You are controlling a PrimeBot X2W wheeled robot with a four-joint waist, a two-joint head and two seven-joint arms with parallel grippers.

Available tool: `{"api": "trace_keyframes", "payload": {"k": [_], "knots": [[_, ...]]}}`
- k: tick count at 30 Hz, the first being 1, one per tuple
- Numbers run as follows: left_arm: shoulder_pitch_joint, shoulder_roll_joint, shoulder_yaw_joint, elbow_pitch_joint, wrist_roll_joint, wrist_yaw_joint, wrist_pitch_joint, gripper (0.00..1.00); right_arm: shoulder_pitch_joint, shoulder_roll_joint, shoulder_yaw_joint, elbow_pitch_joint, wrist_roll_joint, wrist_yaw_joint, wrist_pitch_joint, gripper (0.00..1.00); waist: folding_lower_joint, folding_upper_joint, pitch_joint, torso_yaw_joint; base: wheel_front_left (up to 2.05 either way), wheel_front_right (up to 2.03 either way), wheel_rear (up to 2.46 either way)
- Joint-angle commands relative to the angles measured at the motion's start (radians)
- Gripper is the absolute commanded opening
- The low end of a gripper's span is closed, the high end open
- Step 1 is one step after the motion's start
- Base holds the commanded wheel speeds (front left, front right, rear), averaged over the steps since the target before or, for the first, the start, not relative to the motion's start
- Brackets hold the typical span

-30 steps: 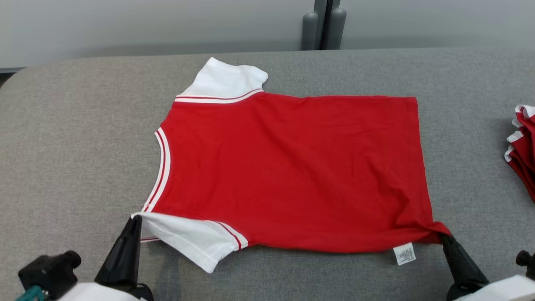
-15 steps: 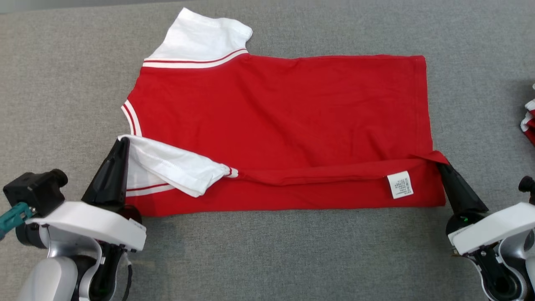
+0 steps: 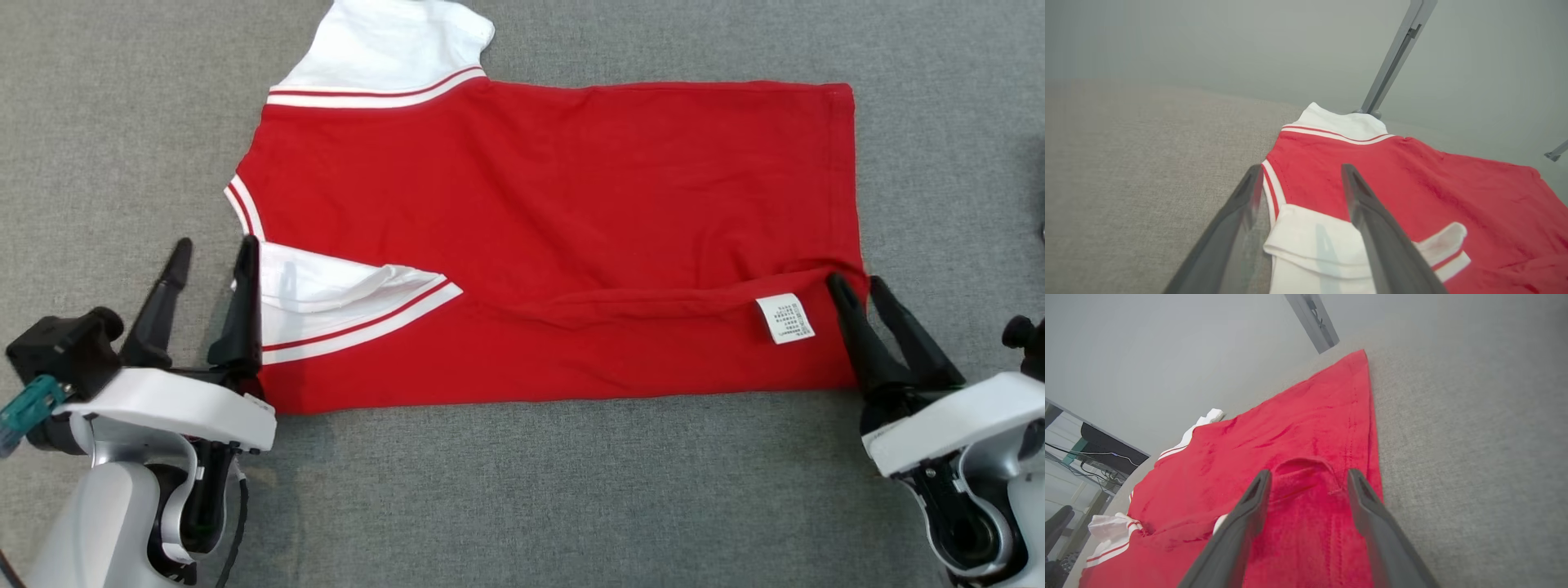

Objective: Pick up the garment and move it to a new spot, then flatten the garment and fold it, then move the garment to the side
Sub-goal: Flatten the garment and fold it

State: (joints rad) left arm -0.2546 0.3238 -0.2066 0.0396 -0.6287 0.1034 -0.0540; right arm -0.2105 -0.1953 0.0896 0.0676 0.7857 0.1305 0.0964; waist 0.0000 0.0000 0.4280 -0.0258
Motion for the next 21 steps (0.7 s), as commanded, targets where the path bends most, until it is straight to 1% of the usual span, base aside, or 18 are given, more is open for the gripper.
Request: {"api": "trace_keyframes", "payload": {"k": [1, 6, 11, 16, 21], "knots": [[-0.006, -0.007, 0.009, 0.001, 0.007, 0.005, -0.031, 1.00, 0.017, -0.011, 0.001, -0.008, -0.023, 0.000, -0.027, 1.00, 0.0000, 0.0000, -0.007, -0.002, 0.00, 0.00, 0.00], [0.034, -0.026, 0.031, 0.007, 0.049, 0.034, -0.151, 1.00, 0.036, -0.025, 0.009, -0.038, -0.119, 0.000, -0.168, 1.00, 0.0000, 0.0000, -0.041, -0.010, 0.00, 0.00, 0.00], [0.075, -0.043, 0.058, -0.025, 0.093, 0.061, -0.199, 1.00, 0.039, -0.041, 0.007, -0.050, -0.236, 0.000, -0.274, 1.00, 0.0000, 0.0000, -0.079, -0.017, 0.00, 0.00, 0.00], [0.130, -0.036, 0.055, -0.063, 0.160, 0.081, -0.209, 1.00, 0.059, -0.039, -0.030, -0.051, -0.343, 0.000, -0.316, 1.00, 0.0000, 0.0000, -0.114, -0.018, 0.00, 0.00, 0.00], [0.188, -0.023, 0.033, -0.077, 0.211, 0.098, -0.210, 1.00, 0.098, -0.012, -0.075, -0.051, -0.411, 0.000, -0.329, 1.00, 0.0000, 0.0000, -0.138, -0.020, 0.00, 0.00, 0.00]]}}
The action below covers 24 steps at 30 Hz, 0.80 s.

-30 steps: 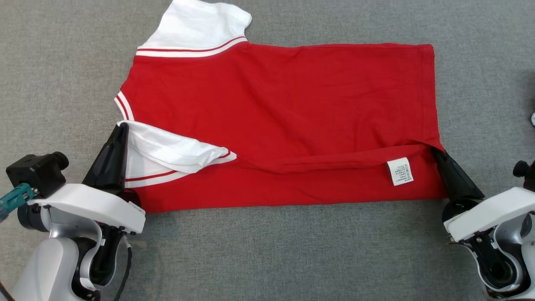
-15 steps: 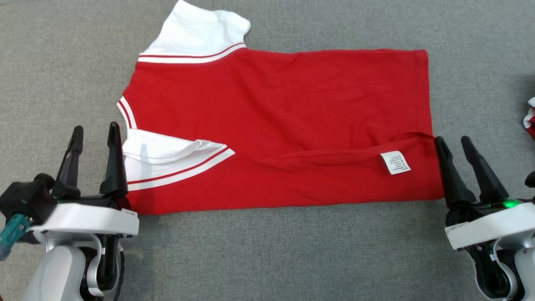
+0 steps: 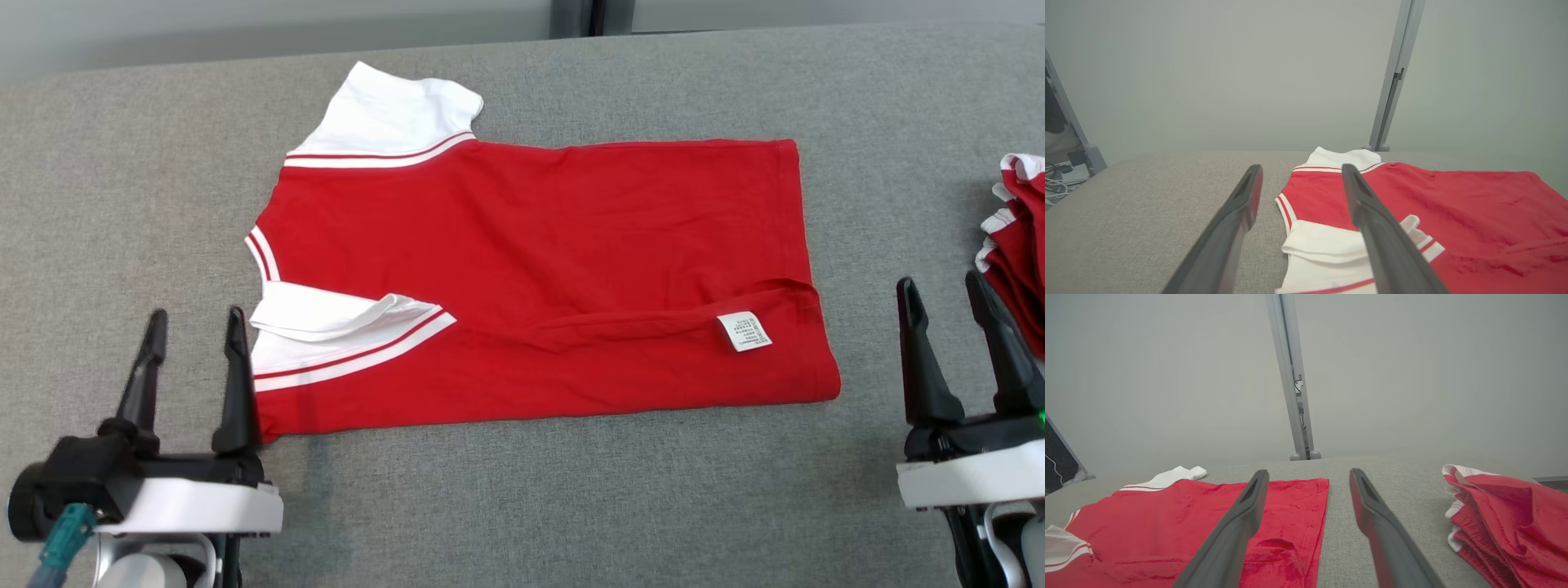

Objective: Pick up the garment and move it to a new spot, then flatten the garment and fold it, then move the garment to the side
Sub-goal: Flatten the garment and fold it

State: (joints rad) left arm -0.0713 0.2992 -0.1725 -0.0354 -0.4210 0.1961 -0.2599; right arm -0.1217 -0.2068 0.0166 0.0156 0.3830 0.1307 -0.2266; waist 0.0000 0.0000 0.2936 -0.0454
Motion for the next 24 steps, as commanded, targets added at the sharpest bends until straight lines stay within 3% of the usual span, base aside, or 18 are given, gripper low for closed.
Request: {"api": "trace_keyframes", "payload": {"k": [1, 16, 24], "knots": [[0.014, 0.006, -0.005, -0.002, 0.011, 0.007, -0.004, 1.00, 0.018, 0.001, -0.010, 0.003, -0.021, 0.000, -0.008, 1.00, 0.0000, 0.0000, -0.006, 0.000, 0.00, 0.00, 0.00], [0.032, 0.013, -0.032, 0.013, -0.019, -0.011, 0.043, 1.00, 0.044, 0.029, -0.024, 0.008, -0.052, 0.000, 0.012, 1.00, 0.0000, 0.0000, -0.017, 0.005, 0.00, 0.00, 0.00], [0.026, -0.007, -0.041, 0.137, -0.091, -0.053, 0.088, 1.00, 0.037, 0.022, 0.023, 0.102, -0.061, 0.000, 0.044, 1.00, 0.0000, 0.0000, 0.027, 0.007, 0.00, 0.00, 0.00]]}}
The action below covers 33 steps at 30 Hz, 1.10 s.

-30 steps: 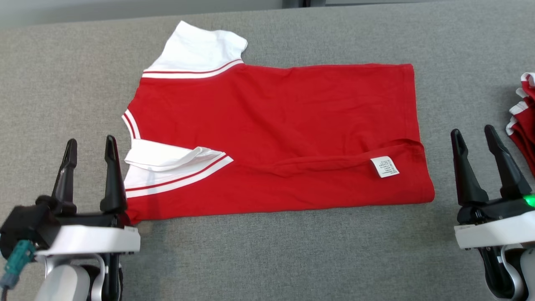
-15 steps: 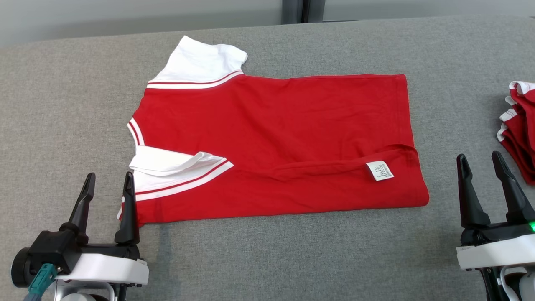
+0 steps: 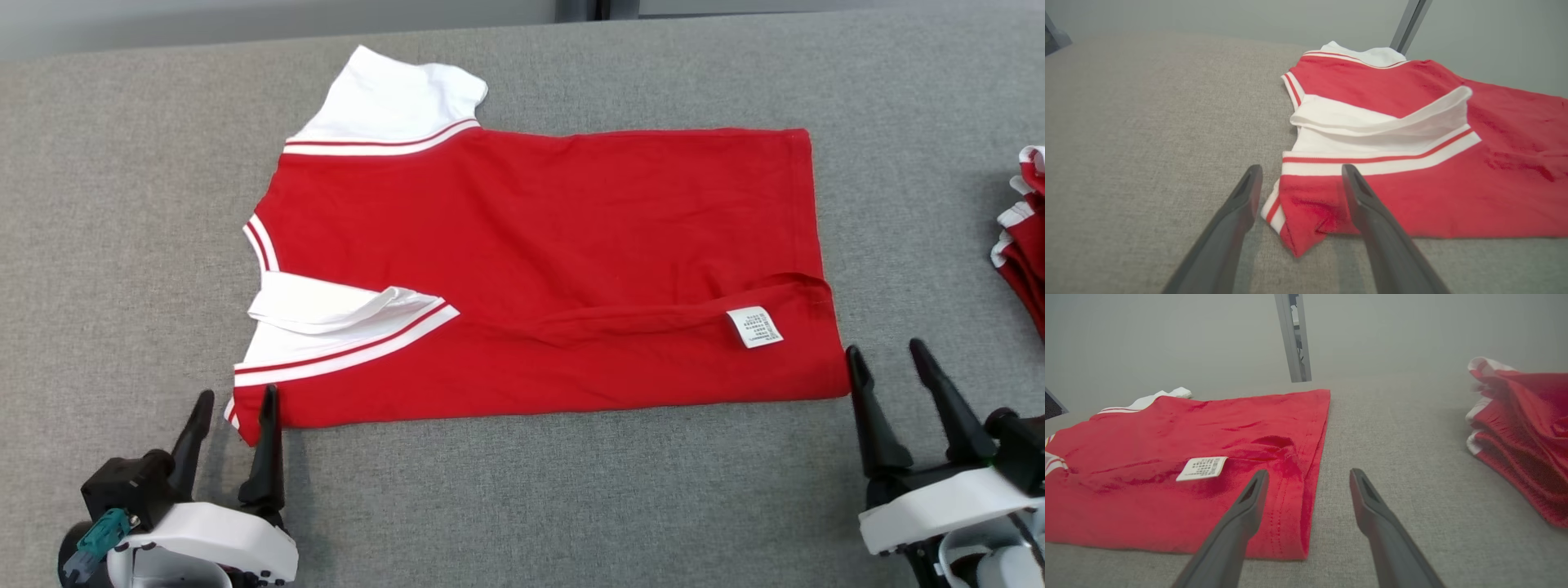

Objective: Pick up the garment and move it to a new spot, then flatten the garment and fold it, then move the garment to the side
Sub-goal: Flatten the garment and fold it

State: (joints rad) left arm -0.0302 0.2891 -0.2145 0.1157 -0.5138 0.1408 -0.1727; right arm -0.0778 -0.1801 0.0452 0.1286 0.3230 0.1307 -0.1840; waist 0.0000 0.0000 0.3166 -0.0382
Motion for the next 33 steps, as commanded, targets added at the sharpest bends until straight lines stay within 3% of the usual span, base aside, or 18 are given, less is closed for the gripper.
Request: {"api": "trace_keyframes", "payload": {"k": [1, 13, 14, 15, 16, 23, 33], "knots": [[-0.018, -0.003, 0.002, 0.009, -0.011, -0.005, 0.003, 1.00, -0.009, 0.000, 0.004, 0.009, 0.003, 0.000, 0.002, 1.00, 0.0000, 0.0000, 0.011, 0.001, 0.00, 0.00, 0.00], [-0.077, -0.035, -0.007, 0.207, -0.110, -0.085, 0.057, 1.00, -0.085, -0.002, 0.108, 0.213, 0.070, 0.000, -0.025, 1.00, 0.0000, 0.0000, 0.051, 0.003, 0.00, 0.00, 0.00], [-0.081, -0.036, -0.013, 0.216, -0.117, -0.093, 0.071, 0.96, -0.091, -0.002, 0.118, 0.226, 0.077, 0.000, -0.024, 0.64, 0.0000, 0.0000, 0.051, 0.003, 0.00, 0.00, 0.00], [-0.085, -0.035, -0.015, 0.222, -0.117, -0.095, 0.076, 0.45, -0.096, -0.005, 0.124, 0.237, 0.082, 0.000, -0.021, 0.42, 0.0000, 0.0000, 0.051, 0.002, 0.00, 0.00, 0.00], [-0.086, -0.033, -0.016, 0.225, -0.119, -0.099, 0.078, 0.00, -0.099, -0.005, 0.132, 0.245, 0.084, 0.000, -0.016, 0.00, 0.0000, 0.0000, 0.051, 0.002, 0.00, 0.00, 0.00], [-0.059, -0.008, -0.006, 0.181, -0.124, -0.085, 0.079, 0.00, -0.094, -0.022, 0.143, 0.266, 0.116, 0.000, -0.012, 0.00, 0.0000, 0.0000, 0.024, 0.016, 0.00, 0.00, 0.00], [0.081, 0.017, -0.015, 0.016, -0.129, -0.033, 0.137, 0.00, 0.039, -0.046, 0.076, 0.175, 0.118, 0.000, 0.038, 0.00, 0.0000, 0.0000, -0.064, 0.046, 0.00, 0.00, 0.00]]}}
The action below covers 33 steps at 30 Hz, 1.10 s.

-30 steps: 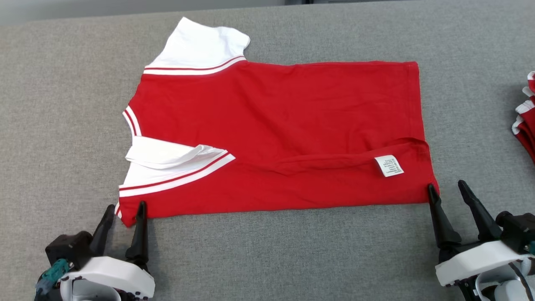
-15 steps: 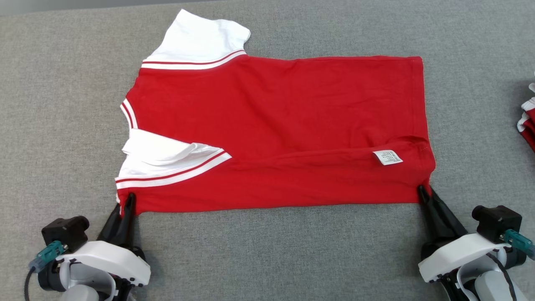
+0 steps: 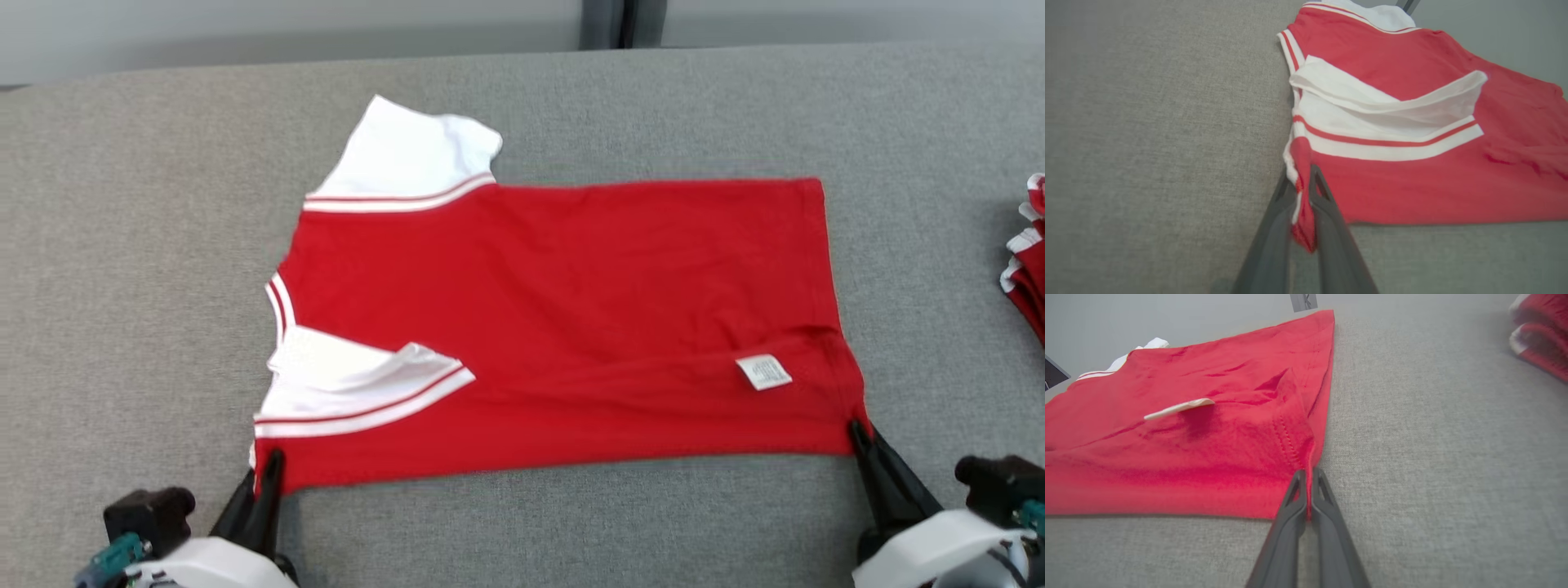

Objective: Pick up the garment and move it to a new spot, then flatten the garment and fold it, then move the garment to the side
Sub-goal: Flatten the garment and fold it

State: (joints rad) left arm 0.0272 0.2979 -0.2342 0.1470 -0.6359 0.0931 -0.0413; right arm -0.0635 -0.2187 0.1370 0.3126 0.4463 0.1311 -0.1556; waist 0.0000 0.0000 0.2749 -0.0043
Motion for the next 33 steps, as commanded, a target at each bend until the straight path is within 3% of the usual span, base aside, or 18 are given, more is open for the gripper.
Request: {"api": "trace_keyframes", "payload": {"k": [1, 7, 14, 15, 16, 17, 18, 19, 33], "knots": [[0.024, 0.008, 0.004, -0.015, -0.006, 0.015, 0.005, 0.00, 0.024, -0.008, -0.016, -0.009, -0.005, -0.001, 0.009, 0.00, 0.0000, 0.0000, -0.023, 0.012, 0.00, 0.00, 0.00], [0.142, 0.005, -0.011, -0.093, -0.024, 0.051, 0.057, 0.00, 0.151, 0.011, -0.088, -0.069, -0.017, -0.001, 0.060, 0.00, 0.0000, 0.0000, -0.078, 0.028, 0.00, 0.00, 0.00], [0.210, -0.002, -0.040, -0.115, -0.051, 0.058, 0.112, 0.00, 0.250, 0.058, -0.128, -0.119, -0.033, -0.001, 0.103, 0.00, 0.0000, 0.0000, -0.115, 0.033, 0.00, 0.00, 0.00], [0.206, -0.001, -0.042, -0.116, -0.049, 0.059, 0.117, 0.13, 0.252, 0.063, -0.127, -0.124, -0.036, -0.001, 0.104, 0.00, 0.0000, 0.0000, -0.117, 0.033, 0.00, 0.00, 0.00], [0.201, 0.002, -0.047, -0.112, -0.048, 0.056, 0.122, 0.44, 0.251, 0.069, -0.124, -0.127, -0.037, -0.001, 0.109, 0.11, 0.0000, 0.0000, -0.119, 0.031, 0.00, 0.00, 0.00], [0.190, 0.006, -0.048, -0.108, -0.046, 0.049, 0.120, 1.00, 0.251, 0.073, -0.122, -0.130, -0.040, -0.001, 0.113, 0.38, 0.0000, 0.0000, -0.121, 0.030, 0.00, 0.00, 0.00], [0.177, 0.006, -0.043, -0.109, -0.046, 0.046, 0.111, 1.00, 0.250, 0.075, -0.122, -0.135, -0.044, -0.001, 0.112, 0.75, 0.0000, 0.0000, -0.122, 0.029, 0.00, 0.00, 0.00], [0.169, 0.008, -0.041, -0.111, -0.038, 0.047, 0.103, 1.00, 0.250, 0.075, -0.123, -0.140, -0.050, -0.001, 0.114, 1.00, 0.0000, 0.0000, -0.124, 0.027, 0.00, 0.00, 0.00], [0.029, 0.021, 0.007, -0.122, 0.075, 0.085, -0.100, 1.00, 0.155, 0.098, -0.180, -0.306, -0.115, 0.000, 0.079, 1.00, 0.0000, 0.0000, -0.150, -0.019, 0.00, 0.00, 0.00]]}}
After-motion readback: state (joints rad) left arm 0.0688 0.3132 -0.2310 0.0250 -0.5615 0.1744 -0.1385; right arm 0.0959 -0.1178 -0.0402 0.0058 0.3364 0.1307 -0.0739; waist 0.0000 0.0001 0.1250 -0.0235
